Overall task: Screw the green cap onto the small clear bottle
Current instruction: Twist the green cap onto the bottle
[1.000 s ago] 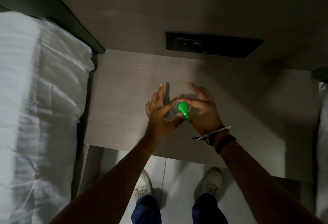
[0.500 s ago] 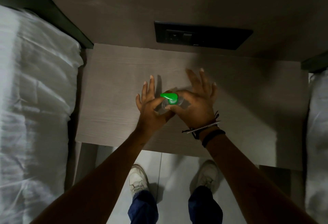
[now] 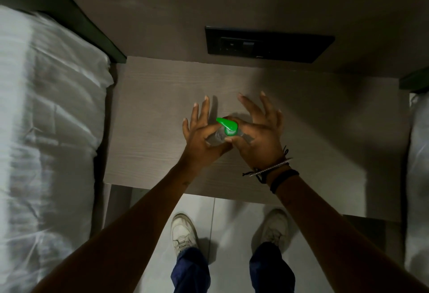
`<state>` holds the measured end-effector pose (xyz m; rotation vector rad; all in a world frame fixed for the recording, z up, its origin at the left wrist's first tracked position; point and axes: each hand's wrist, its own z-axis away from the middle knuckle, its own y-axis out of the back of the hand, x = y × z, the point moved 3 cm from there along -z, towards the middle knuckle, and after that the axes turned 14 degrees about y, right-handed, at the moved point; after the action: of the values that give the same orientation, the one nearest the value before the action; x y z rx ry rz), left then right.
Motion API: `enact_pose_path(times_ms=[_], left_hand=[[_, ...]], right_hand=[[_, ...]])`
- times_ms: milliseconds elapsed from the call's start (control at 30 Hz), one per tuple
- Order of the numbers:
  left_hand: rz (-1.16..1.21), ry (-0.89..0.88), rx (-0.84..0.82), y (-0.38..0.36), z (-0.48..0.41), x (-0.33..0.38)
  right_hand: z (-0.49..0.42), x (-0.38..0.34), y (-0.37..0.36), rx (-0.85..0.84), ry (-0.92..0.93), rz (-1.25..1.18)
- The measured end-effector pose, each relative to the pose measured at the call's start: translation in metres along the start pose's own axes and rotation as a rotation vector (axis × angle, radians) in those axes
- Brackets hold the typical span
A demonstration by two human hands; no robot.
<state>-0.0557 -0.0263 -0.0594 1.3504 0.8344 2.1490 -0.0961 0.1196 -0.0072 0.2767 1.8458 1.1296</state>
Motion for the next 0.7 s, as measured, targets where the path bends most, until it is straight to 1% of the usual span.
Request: enact_pose_path(times_ms=[100, 200, 300, 467, 533, 633, 700], left_hand=[[0.009, -0.004, -0.058, 0.006, -0.001, 0.006], [-0.026, -0.025, -0.134, 0.01, -0.001, 0.012], [-0.019, -0.055, -0.177, 0.014, -0.004, 0.015], [-0.049, -0.109, -0.284, 0.018, -0.017, 0.014], [-0.081, -0.141, -0.326, 0.018, -0.022, 0.014], [-0.055, -0.162, -0.407, 0.019, -0.03, 0.018], [-0.027, -0.158, -0.45, 0.02, -0.033, 0.019]], right_hand=[[0.003, 0.0, 0.003, -0.009, -0.015, 0.024], [0.002, 0.001, 0.011, -0.075, -0.028, -0.038], [-0.004, -0.005, 0.027, -0.081, 0.028, -0.064], [-0.014, -0.01, 0.043, -0.142, 0.145, 0.055], [-0.017, -0.01, 0.048, -0.176, 0.135, 0.049], [-0.026, -0.016, 0.058, -0.158, 0.08, 0.009], [-0.031, -0.022, 0.061, -0.195, 0.116, 0.024]])
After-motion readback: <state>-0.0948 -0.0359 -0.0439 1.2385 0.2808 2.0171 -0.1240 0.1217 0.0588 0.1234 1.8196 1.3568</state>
